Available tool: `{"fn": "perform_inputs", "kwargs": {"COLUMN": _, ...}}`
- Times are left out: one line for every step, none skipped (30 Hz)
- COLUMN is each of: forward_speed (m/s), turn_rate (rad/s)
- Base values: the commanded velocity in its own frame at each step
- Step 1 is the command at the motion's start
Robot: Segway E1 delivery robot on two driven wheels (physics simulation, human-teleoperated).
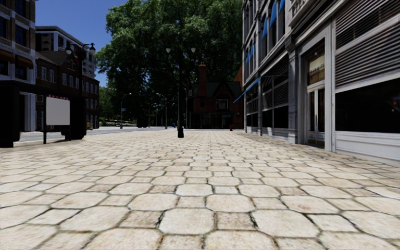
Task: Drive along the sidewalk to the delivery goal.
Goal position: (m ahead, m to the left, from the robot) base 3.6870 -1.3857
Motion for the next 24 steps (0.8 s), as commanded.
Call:
{"fn": "perform_inputs", "kwargs": {"forward_speed": 1.79, "turn_rate": 0.0}}
{"fn": "perform_inputs", "kwargs": {"forward_speed": 1.79, "turn_rate": 0.0}}
{"fn": "perform_inputs", "kwargs": {"forward_speed": 1.79, "turn_rate": 0.0}}
{"fn": "perform_inputs", "kwargs": {"forward_speed": 1.79, "turn_rate": 0.0}}
{"fn": "perform_inputs", "kwargs": {"forward_speed": 1.79, "turn_rate": 0.0}}
{"fn": "perform_inputs", "kwargs": {"forward_speed": 1.79, "turn_rate": -0.42}}
{"fn": "perform_inputs", "kwargs": {"forward_speed": 1.79, "turn_rate": -0.85}}
{"fn": "perform_inputs", "kwargs": {"forward_speed": 1.79, "turn_rate": -1.2}}
{"fn": "perform_inputs", "kwargs": {"forward_speed": 1.79, "turn_rate": -1.2}}
{"fn": "perform_inputs", "kwargs": {"forward_speed": 1.79, "turn_rate": -1.2}}
{"fn": "perform_inputs", "kwargs": {"forward_speed": 1.79, "turn_rate": -1.2}}
{"fn": "perform_inputs", "kwargs": {"forward_speed": 1.79, "turn_rate": -0.31}}
{"fn": "perform_inputs", "kwargs": {"forward_speed": 1.79, "turn_rate": -0.08}}
{"fn": "perform_inputs", "kwargs": {"forward_speed": 1.79, "turn_rate": -0.02}}
{"fn": "perform_inputs", "kwargs": {"forward_speed": 1.79, "turn_rate": 0.0}}
{"fn": "perform_inputs", "kwargs": {"forward_speed": 1.79, "turn_rate": 0.0}}
{"fn": "perform_inputs", "kwargs": {"forward_speed": 1.79, "turn_rate": 0.0}}
{"fn": "perform_inputs", "kwargs": {"forward_speed": 1.79, "turn_rate": 0.0}}
{"fn": "perform_inputs", "kwargs": {"forward_speed": 1.79, "turn_rate": 0.0}}
{"fn": "perform_inputs", "kwargs": {"forward_speed": 1.79, "turn_rate": 0.0}}
{"fn": "perform_inputs", "kwargs": {"forward_speed": 1.79, "turn_rate": 0.0}}
{"fn": "perform_inputs", "kwargs": {"forward_speed": 1.79, "turn_rate": -0.45}}
{"fn": "perform_inputs", "kwargs": {"forward_speed": 1.78, "turn_rate": -0.7}}
{"fn": "perform_inputs", "kwargs": {"forward_speed": 1.78, "turn_rate": -0.7}}
